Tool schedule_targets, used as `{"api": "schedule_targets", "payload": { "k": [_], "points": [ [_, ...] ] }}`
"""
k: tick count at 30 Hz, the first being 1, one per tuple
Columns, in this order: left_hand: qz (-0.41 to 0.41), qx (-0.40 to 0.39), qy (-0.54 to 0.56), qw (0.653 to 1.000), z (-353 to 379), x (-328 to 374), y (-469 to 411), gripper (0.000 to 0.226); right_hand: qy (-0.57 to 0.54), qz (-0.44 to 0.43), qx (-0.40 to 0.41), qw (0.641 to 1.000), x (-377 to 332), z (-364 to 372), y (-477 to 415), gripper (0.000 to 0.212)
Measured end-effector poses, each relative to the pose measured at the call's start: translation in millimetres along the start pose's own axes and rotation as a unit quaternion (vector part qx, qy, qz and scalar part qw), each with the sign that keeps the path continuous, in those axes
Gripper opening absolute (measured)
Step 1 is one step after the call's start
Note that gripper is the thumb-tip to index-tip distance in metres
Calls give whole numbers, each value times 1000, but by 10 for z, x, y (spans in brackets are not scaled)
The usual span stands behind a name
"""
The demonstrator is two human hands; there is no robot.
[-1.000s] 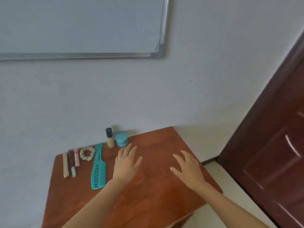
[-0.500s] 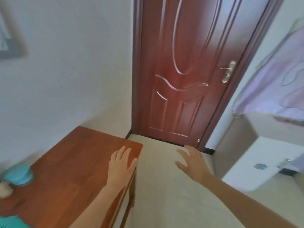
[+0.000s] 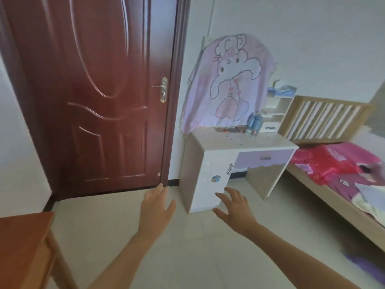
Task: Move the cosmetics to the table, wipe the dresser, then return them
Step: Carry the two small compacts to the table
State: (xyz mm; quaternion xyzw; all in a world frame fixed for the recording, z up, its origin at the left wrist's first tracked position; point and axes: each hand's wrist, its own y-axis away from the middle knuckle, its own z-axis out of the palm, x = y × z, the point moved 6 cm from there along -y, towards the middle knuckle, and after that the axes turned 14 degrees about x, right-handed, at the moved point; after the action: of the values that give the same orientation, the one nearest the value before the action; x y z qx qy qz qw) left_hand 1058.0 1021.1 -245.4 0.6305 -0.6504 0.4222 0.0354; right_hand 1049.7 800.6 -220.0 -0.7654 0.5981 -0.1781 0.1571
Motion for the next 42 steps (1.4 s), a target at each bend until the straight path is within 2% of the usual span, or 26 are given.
{"api": "schedule_targets", "payload": {
  "k": [5,9,12,18,20,23,24,31,34,36,42],
  "points": [
    [45,-11,16,999,420,813,91,56,-25,64,78,995,912,-276,289,43],
    [69,-13,24,997,810,1280,227,40,-33,85,92,992,1530,-274,546,40],
    [52,-40,23,998,1181,1366,400,42,-40,101,85,990,1851,-180,703,41],
    [60,-45,-7,997,1564,1446,295,27,-58,102,82,990,2198,214,643,40],
    [62,-36,-7,997,1673,1442,97,34,-70,110,87,988,2313,343,470,40],
    [34,-32,7,999,1933,1473,-318,66,-64,110,83,988,2509,557,175,40],
    [31,-26,11,999,2040,1491,-462,71,-69,115,82,988,2606,624,60,41],
    [33,-48,36,998,2826,1739,-1260,75,-65,161,84,981,3312,917,-526,43],
    [50,-73,42,995,3241,1864,-1492,66,-57,201,72,975,3673,1199,-634,42],
    [67,-76,38,994,3310,1870,-1497,58,-47,181,78,979,3668,1190,-597,41],
    [62,-77,38,994,3976,2123,-1929,75,-38,166,99,981,4332,1526,-1053,39]
  ]
}}
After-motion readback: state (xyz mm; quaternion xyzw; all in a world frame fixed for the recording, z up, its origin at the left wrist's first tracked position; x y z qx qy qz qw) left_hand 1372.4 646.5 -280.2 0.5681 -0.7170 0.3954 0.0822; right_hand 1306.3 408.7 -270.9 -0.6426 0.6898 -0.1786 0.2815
